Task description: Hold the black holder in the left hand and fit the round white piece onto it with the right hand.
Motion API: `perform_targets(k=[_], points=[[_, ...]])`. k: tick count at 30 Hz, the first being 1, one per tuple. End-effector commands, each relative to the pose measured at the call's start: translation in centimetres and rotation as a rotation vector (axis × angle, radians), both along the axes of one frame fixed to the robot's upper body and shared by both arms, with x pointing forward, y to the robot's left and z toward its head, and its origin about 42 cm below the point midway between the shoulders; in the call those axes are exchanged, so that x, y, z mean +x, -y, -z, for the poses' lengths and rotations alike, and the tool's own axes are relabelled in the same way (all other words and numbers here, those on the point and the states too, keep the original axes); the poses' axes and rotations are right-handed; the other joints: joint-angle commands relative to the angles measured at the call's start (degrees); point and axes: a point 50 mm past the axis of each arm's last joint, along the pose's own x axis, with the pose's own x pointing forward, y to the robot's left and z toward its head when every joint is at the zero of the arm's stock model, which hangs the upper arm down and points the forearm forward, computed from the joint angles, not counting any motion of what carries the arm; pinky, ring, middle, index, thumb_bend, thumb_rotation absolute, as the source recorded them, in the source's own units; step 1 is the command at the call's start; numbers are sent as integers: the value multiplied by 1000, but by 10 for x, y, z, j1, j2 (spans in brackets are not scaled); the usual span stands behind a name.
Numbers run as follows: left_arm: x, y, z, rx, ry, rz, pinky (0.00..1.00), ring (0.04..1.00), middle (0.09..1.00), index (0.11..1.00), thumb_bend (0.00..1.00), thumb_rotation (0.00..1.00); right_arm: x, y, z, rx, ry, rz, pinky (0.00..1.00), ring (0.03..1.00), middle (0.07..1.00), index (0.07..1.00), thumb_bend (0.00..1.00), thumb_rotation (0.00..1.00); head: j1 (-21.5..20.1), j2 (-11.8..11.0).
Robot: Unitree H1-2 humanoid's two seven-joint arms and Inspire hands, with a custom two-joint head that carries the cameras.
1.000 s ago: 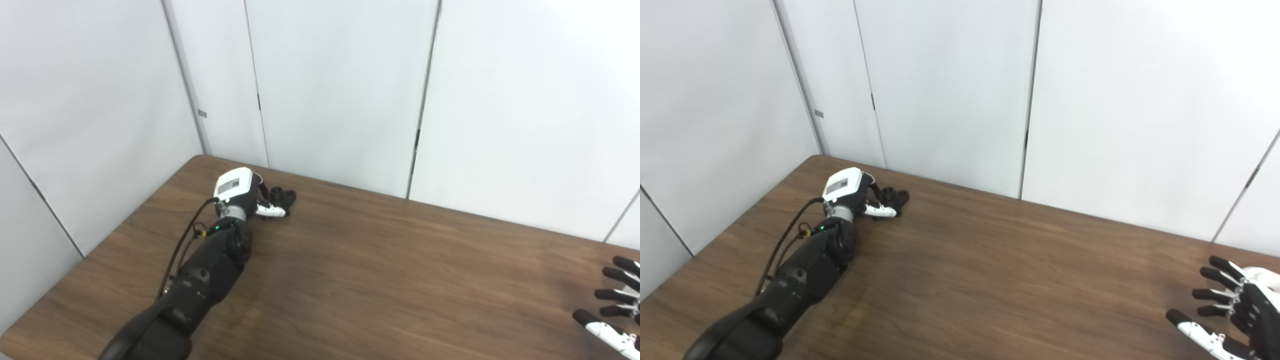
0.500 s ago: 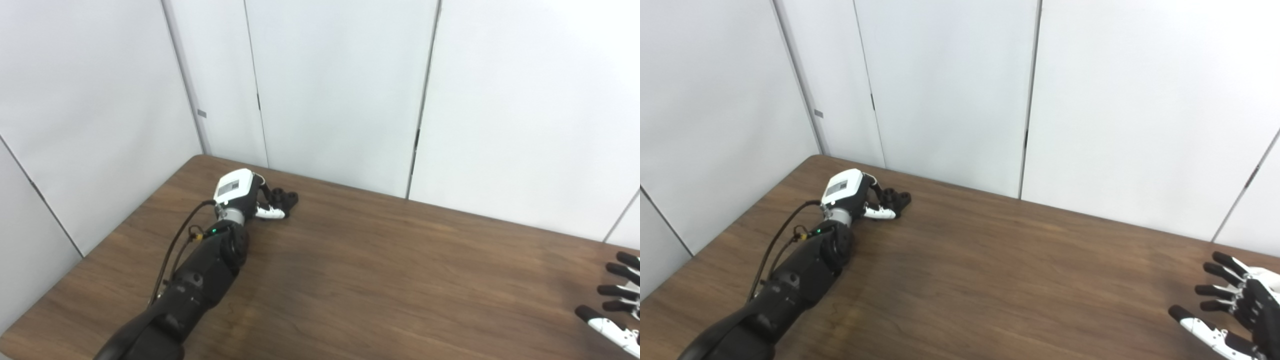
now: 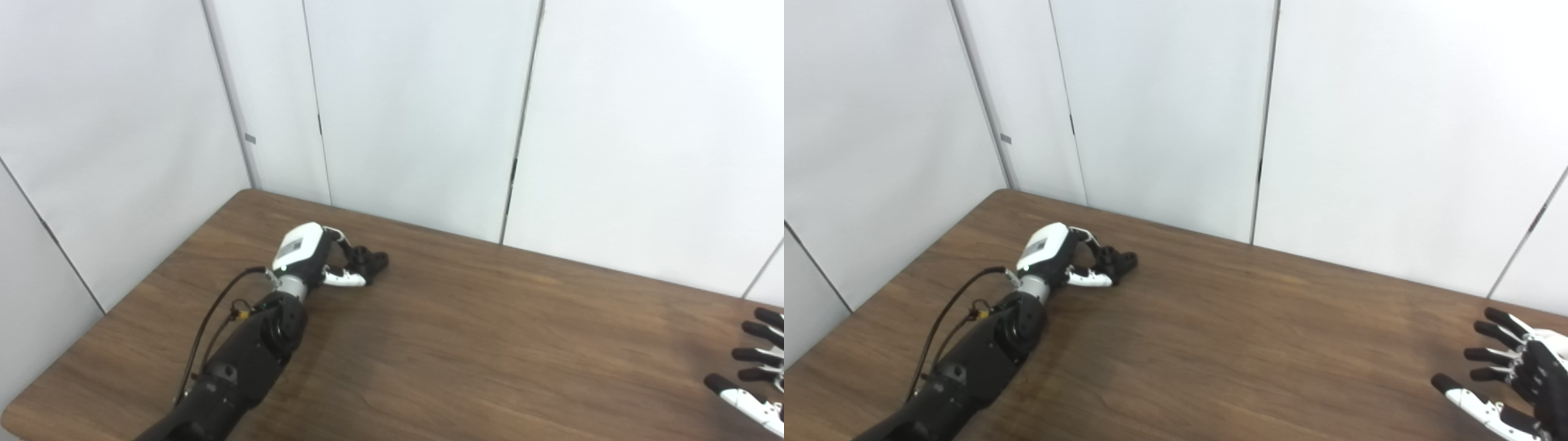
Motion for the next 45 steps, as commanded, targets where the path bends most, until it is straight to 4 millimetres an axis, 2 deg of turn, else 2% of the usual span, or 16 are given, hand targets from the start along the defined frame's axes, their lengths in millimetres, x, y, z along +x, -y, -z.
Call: perform_targets(k=[1,6,10,15,19,25,29,33,37,45], points=[[4,14,-5,-9,18,102,713,818,792,481,525,58,7,0,-26,-16,105,-9,509,619,758,793,585,103,0,1],[0,30,-1,23,-2,200,697,823,800,484,525,61,7,-1,-26,-20,106,-10,522,624,760,797,572,56,-8,4],[-4,45,5,6,-27,274,724,827,811,486,525,61,8,-2,-25,-22,101,-8,547,644,772,810,581,85,-15,5],[-10,65,28,-34,-48,368,714,828,814,487,524,62,9,-1,-22,-18,98,-11,545,645,776,819,587,101,-27,7],[-15,86,43,-26,-74,454,716,844,819,487,524,68,11,1,-17,48,81,-33,627,687,798,829,569,45,-30,7],[-19,123,52,55,-113,606,695,841,822,486,524,71,12,3,-13,62,91,-45,622,681,790,824,579,102,-41,10],[-21,143,56,80,-135,673,688,841,820,484,523,73,13,6,-8,46,97,-42,611,658,772,816,627,208,-52,12],[-22,160,60,89,-136,760,674,842,823,484,522,74,13,7,-4,48,103,-45,606,645,762,810,671,267,-64,14],[-25,175,64,101,-150,822,679,844,822,483,523,74,15,8,-2,41,112,-43,588,635,752,803,698,303,-74,16],[-33,198,67,152,-170,933,686,855,814,483,522,75,16,6,0,30,147,-50,540,608,743,793,700,300,-101,24]])
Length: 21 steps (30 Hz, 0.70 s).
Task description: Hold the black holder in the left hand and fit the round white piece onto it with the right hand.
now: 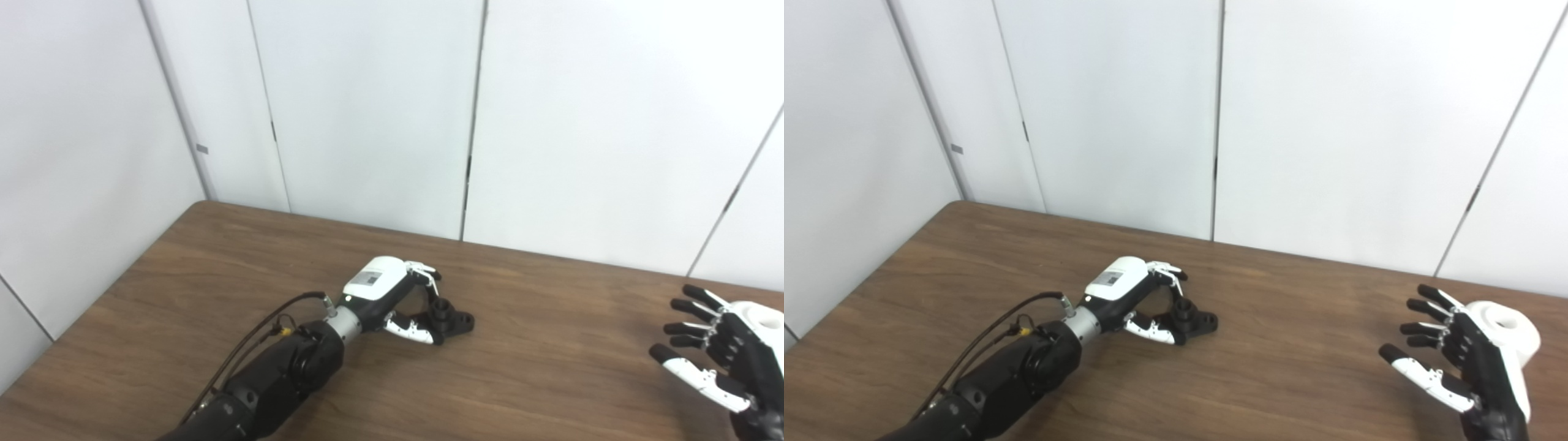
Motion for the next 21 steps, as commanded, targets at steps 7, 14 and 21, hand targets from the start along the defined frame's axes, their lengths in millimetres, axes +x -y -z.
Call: perform_targets(k=[7,14,21], points=[[-50,63,55,170,-175,317,695,857,814,484,521,77,7,-6,-30,-16,135,-19,553,630,749,794,680,280,-26,11],[-57,69,60,240,-187,400,717,868,827,485,521,77,8,-12,-35,-29,146,-14,535,623,750,798,676,295,-50,19],[-64,73,62,349,-164,474,727,862,832,487,520,80,8,-18,-39,-27,157,-27,555,644,758,803,662,287,-73,26]])
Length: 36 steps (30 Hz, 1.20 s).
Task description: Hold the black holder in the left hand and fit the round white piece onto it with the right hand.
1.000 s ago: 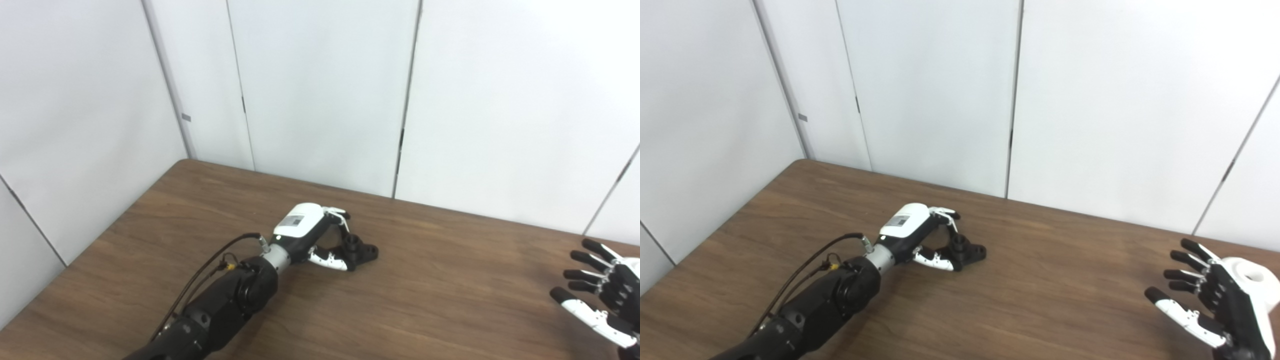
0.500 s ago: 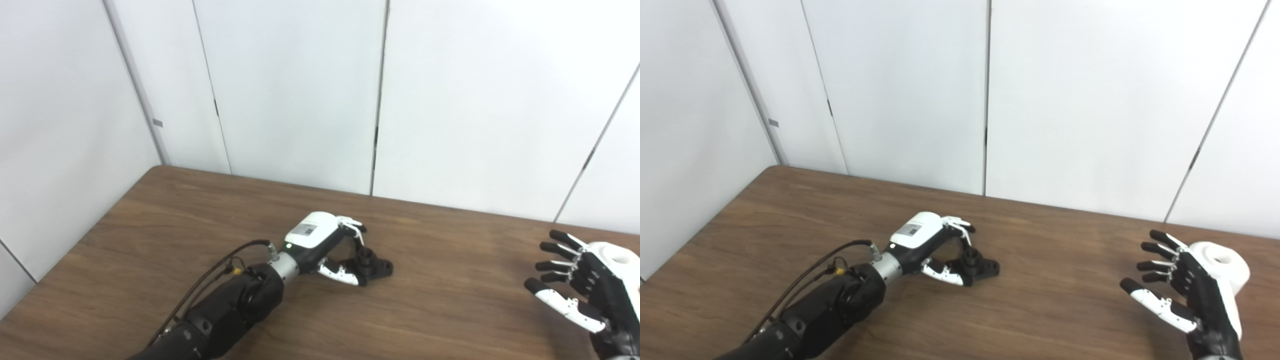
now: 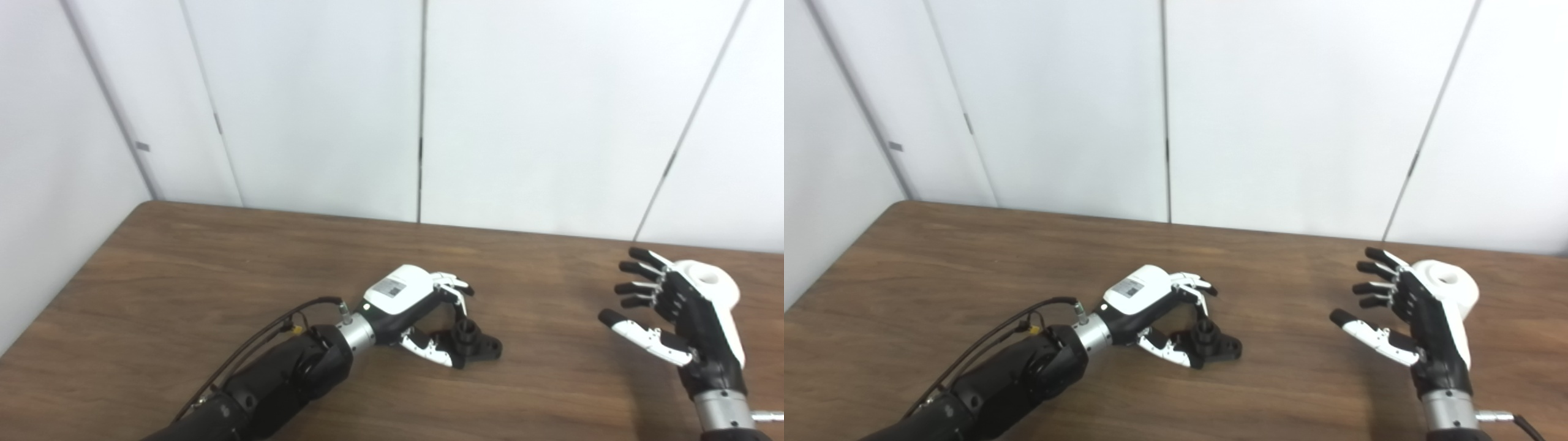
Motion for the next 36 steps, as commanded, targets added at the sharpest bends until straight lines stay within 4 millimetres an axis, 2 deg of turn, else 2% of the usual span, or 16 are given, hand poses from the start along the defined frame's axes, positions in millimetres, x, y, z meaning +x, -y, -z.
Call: perform_targets(k=[1,8,14,18,22,25,33,35,36], points=[[-46,10,64,307,-172,164,724,861,831,487,520,80,8,-6,-31,6,120,-26,550,644,759,803,660,282,-6,3],[-44,6,64,321,-167,171,723,864,828,486,521,78,7,-5,-38,4,130,-30,542,631,762,807,651,247,-26,7],[-41,-3,63,319,-170,173,707,852,821,485,521,76,9,14,-57,-71,148,-1,529,622,732,792,688,239,-71,6],[-41,-11,64,316,-158,165,703,851,827,486,522,76,13,35,-85,-347,147,69,526,633,734,786,706,287,-102,4],[-43,-20,67,305,-162,163,712,853,824,486,522,74,14,56,-110,-543,169,146,505,633,728,761,743,196,-148,-3],[-42,-27,68,330,-166,168,726,863,832,487,521,76,13,67,-129,-641,178,205,485,633,730,752,755,174,-175,-8],[-43,-42,72,331,-157,166,739,862,834,487,522,74,15,82,-160,-772,160,284,548,681,764,759,757,184,-229,-25],[-43,-45,73,335,-155,167,750,855,829,488,522,76,16,85,-166,-805,125,279,652,785,820,764,771,226,-236,-27],[-43,-47,74,339,-154,167,753,854,829,488,522,76,17,87,-168,-823,100,276,675,806,830,764,775,231,-242,-30]])
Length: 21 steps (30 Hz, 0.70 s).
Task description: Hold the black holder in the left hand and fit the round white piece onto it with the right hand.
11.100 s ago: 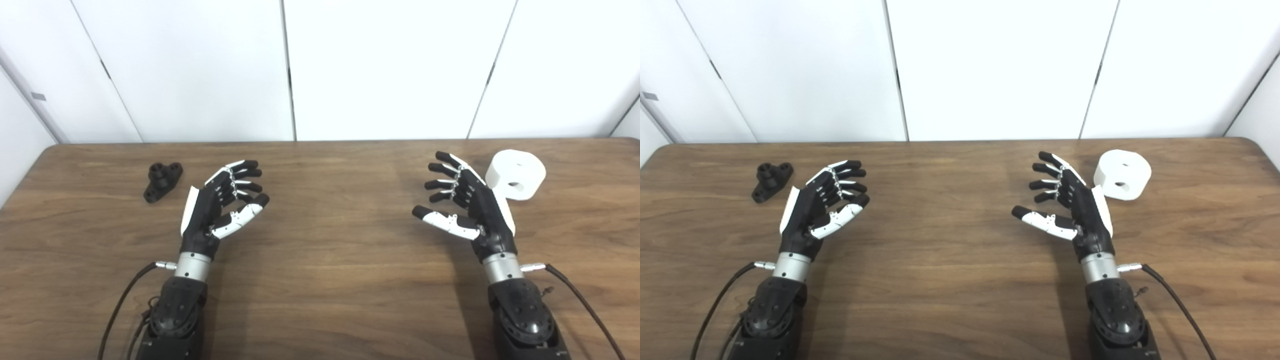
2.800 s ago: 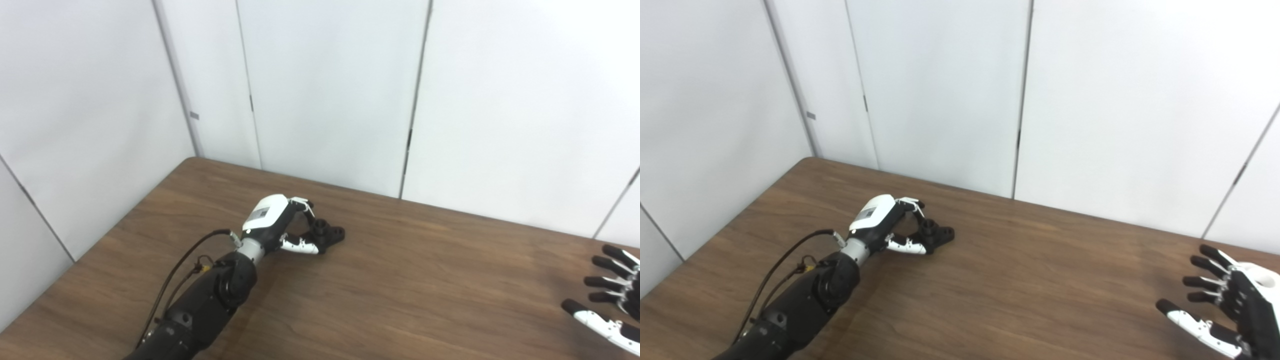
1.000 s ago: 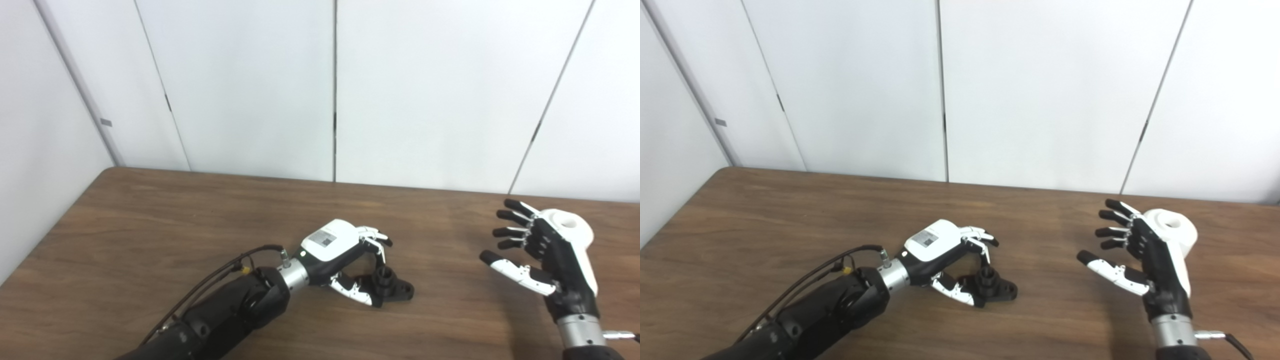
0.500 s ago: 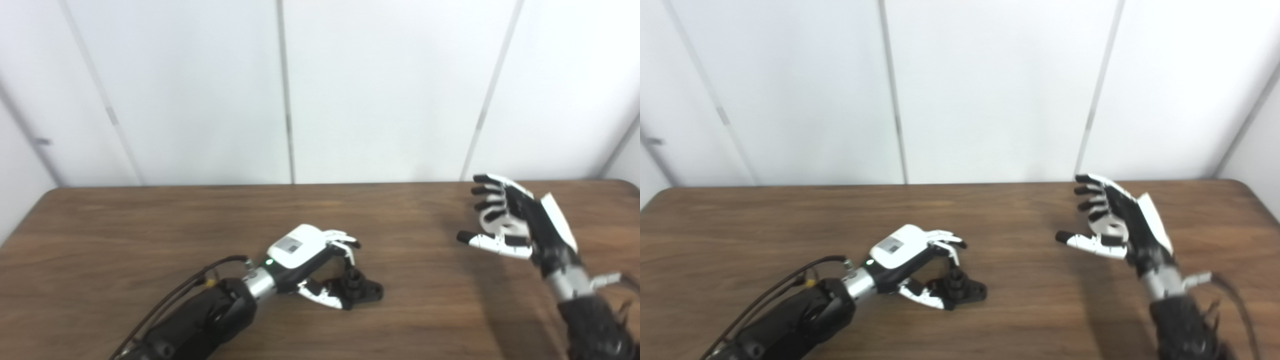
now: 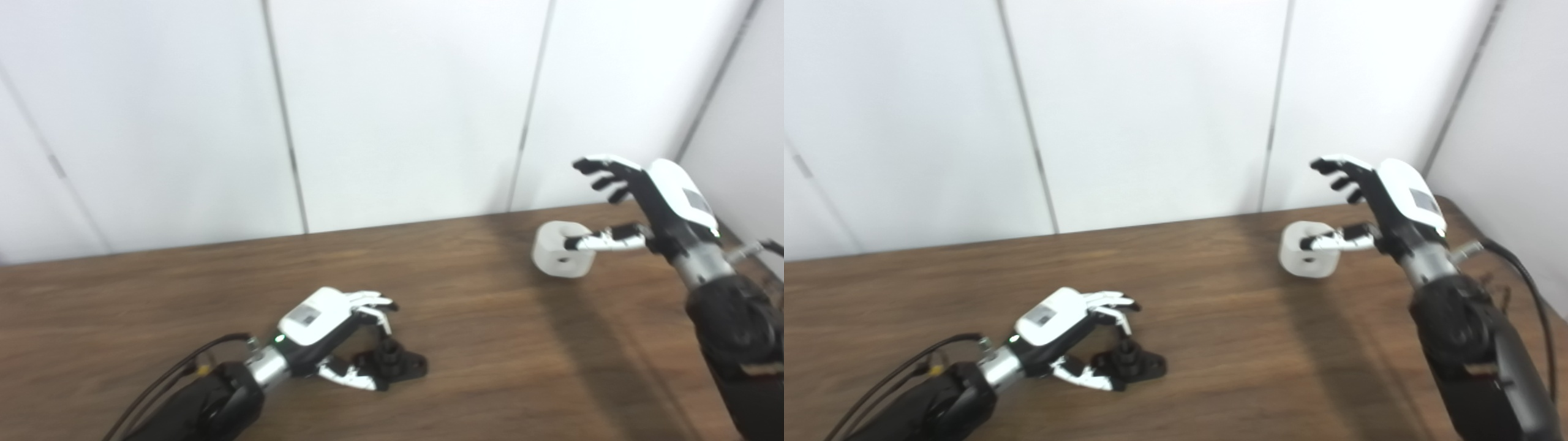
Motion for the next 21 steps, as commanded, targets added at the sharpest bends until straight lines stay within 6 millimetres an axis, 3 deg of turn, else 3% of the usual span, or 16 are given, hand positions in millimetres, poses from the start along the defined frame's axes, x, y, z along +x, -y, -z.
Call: perform_targets(k=[1,12,21], points=[[-38,-41,68,343,-152,40,753,852,829,488,521,77,2,4,-36,-74,41,13,725,841,853,766,788,226,-6,-1],[-39,-49,71,340,-146,34,728,847,834,488,520,80,23,12,-35,-155,-215,23,845,952,973,823,893,270,-25,-8],[-39,-53,72,336,-138,32,718,852,840,487,520,81,48,9,-32,-215,-369,29,828,958,978,864,975,295,-30,-10]])
